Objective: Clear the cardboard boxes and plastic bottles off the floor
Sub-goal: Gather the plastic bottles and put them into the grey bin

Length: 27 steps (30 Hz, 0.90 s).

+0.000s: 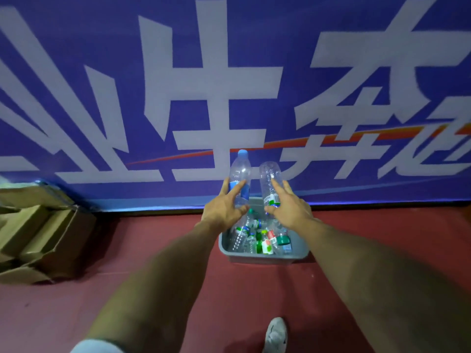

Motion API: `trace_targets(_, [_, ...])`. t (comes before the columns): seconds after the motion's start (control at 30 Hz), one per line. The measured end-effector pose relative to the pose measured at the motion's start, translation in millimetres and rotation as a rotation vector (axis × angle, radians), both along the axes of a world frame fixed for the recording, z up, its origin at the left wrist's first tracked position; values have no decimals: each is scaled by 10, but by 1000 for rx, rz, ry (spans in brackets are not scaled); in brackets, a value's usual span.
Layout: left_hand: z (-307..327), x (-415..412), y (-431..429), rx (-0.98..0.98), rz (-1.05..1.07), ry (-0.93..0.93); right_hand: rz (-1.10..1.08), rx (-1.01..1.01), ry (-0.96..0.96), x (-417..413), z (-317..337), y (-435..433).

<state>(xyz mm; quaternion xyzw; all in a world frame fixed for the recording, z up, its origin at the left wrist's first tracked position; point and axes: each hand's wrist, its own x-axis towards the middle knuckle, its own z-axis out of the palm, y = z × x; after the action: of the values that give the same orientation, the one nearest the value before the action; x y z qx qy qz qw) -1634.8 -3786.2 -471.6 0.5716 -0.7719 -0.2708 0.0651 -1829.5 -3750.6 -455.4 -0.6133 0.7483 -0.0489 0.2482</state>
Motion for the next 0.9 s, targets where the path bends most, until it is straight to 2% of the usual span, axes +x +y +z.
trace_targets(0.13, [22, -379, -289, 19, 75, 36, -5, 4, 2, -352, 47, -404])
trace_targets(0.37, [-56, -651, -727, 33, 69, 42, -16, 27, 15, -640, -56, -790])
trace_targets(0.5, [-94, -745, -969, 96, 10, -6, -65, 83, -2, -727, -125, -957])
trace_targets(0.67, [-146, -728, -1189, 190, -68, -162, -98, 203, -31, -885, -247, -1115])
trace_targets(0.9, [-210, -716, -1271, 176, -44, -212, -127, 218, 40, -1036, -282, -1130])
